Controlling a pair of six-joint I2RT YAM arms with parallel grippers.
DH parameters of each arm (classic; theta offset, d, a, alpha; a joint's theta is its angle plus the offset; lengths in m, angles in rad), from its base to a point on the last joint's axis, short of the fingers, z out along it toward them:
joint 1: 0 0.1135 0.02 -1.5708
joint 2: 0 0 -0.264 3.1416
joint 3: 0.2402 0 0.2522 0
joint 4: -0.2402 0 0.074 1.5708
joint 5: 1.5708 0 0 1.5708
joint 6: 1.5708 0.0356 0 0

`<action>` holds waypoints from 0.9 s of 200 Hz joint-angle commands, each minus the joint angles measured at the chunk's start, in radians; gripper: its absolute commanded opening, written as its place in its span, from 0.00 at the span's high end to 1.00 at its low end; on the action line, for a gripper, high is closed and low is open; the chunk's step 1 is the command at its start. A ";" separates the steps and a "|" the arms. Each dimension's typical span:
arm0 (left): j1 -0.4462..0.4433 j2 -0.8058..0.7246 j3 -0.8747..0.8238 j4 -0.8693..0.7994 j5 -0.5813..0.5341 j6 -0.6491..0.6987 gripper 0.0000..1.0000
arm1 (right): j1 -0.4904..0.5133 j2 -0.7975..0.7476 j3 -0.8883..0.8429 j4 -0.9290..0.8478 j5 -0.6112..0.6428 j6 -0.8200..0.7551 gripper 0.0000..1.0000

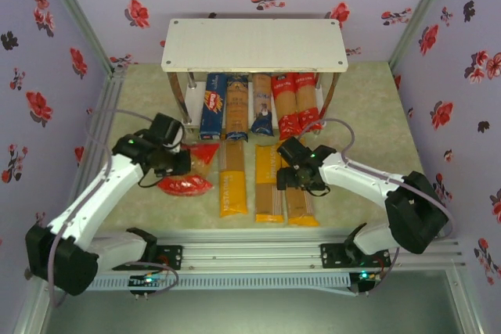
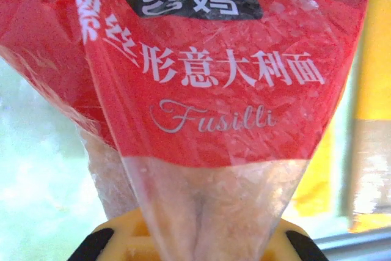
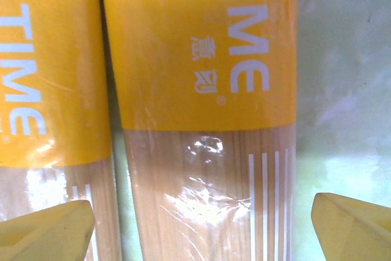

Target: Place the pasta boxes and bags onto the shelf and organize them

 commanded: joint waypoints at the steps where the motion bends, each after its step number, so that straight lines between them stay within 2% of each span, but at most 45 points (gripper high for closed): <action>1: 0.032 -0.073 0.151 -0.046 0.095 0.040 1.00 | -0.006 0.002 0.029 -0.028 0.027 -0.016 0.08; 35: 0.047 -0.041 0.445 -0.077 0.112 0.110 1.00 | -0.007 0.004 0.047 -0.033 0.039 -0.023 0.08; 55: 0.056 0.017 0.641 -0.040 0.112 0.180 1.00 | -0.006 0.019 0.069 -0.039 0.041 -0.032 0.08; 85: 0.063 0.171 0.943 -0.002 0.110 0.287 1.00 | -0.006 0.035 0.115 -0.057 0.046 -0.047 0.07; 113: 0.067 0.296 1.157 0.093 0.108 0.358 1.00 | -0.007 0.040 0.157 -0.077 0.057 -0.064 0.08; 139: 0.077 0.376 1.243 0.202 0.100 0.405 1.00 | -0.008 0.041 0.176 -0.088 0.067 -0.075 0.08; 180: 0.099 0.449 1.221 0.386 0.090 0.402 1.00 | -0.008 0.036 0.180 -0.090 0.072 -0.080 0.07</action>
